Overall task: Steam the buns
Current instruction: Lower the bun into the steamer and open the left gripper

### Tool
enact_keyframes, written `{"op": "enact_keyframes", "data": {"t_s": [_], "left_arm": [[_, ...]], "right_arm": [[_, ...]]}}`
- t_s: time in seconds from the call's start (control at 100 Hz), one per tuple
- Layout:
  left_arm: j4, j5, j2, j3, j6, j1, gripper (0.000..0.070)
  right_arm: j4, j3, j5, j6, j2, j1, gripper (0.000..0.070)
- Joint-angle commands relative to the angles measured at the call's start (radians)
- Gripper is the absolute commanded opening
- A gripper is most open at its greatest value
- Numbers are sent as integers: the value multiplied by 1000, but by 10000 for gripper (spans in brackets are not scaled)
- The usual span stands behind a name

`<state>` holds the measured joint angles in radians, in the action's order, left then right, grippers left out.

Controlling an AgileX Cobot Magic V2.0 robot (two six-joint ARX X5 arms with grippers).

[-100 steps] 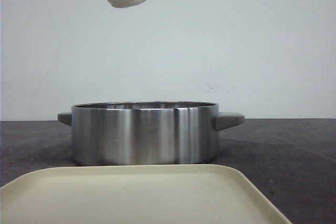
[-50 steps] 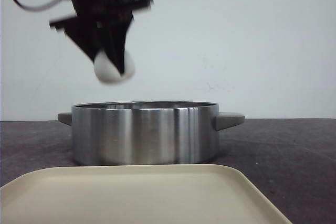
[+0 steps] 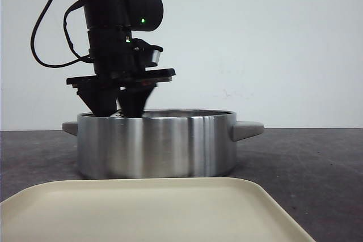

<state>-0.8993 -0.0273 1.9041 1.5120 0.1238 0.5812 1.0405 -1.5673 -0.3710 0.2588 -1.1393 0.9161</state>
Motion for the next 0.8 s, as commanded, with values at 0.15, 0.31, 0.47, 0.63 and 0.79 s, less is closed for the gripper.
{"op": "enact_keyframes", "data": {"t_s": [0.15,0.31,0.47,0.63,0.79], "left_arm": [[-31,-2,10,52,20,7,700],[-42,-2,-30,93,32,7,695],[39,-3,-167,97,66,8,515],[108,-3,-345,97,67,21,309],[98,-25,-483,92,64,21,83]], "right_arm": [[-8,-16,-26,3,-11,11,0],[-8,-16,-31,3,-13,11,0],[-15,-15,-59,3,-24,11,0],[-72,5,-60,3,-25,11,0],[-155,63,-60,3,-24,11,0]]}}
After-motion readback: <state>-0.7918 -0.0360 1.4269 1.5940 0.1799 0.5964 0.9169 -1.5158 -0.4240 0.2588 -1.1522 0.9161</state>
